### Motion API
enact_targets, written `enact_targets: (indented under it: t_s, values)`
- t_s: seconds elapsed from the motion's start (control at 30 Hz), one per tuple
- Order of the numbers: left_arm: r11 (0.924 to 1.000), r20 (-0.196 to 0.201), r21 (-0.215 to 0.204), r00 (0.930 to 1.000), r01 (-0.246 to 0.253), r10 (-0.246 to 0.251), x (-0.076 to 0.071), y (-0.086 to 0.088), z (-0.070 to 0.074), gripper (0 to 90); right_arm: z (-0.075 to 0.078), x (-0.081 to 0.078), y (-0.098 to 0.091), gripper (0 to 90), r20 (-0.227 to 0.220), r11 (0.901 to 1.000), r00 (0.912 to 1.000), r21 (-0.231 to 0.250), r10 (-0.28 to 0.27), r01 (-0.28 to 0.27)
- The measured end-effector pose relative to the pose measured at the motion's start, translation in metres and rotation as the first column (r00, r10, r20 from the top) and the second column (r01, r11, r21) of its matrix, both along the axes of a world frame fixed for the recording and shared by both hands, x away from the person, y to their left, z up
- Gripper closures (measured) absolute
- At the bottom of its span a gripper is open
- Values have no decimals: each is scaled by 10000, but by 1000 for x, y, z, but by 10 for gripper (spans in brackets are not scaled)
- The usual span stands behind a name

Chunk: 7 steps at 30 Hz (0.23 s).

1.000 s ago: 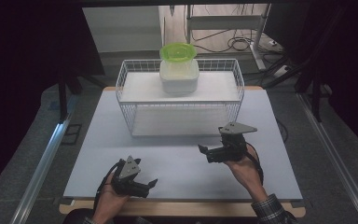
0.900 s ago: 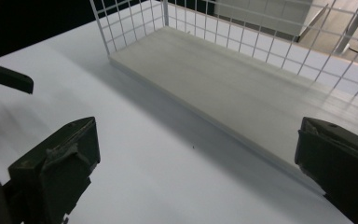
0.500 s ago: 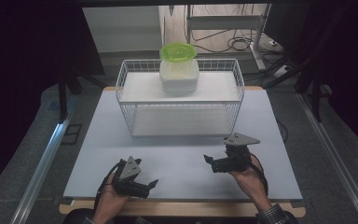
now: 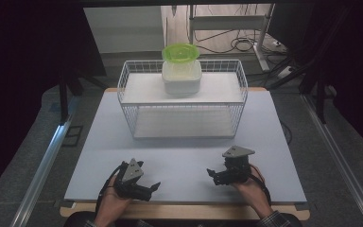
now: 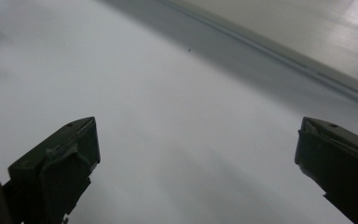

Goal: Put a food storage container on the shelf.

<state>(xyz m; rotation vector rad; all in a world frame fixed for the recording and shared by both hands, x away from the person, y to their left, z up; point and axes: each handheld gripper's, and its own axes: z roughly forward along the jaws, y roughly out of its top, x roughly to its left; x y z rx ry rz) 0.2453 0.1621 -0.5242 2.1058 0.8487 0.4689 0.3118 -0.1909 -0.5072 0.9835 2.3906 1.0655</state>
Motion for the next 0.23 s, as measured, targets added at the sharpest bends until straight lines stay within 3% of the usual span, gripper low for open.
enact_targets:
  t_s: [0.23]
  values:
    - [10000,-55,-42,10000,-40,40,0,0,0,40,-7,0,3,1,-120,9994,9999,-344,89,-93]
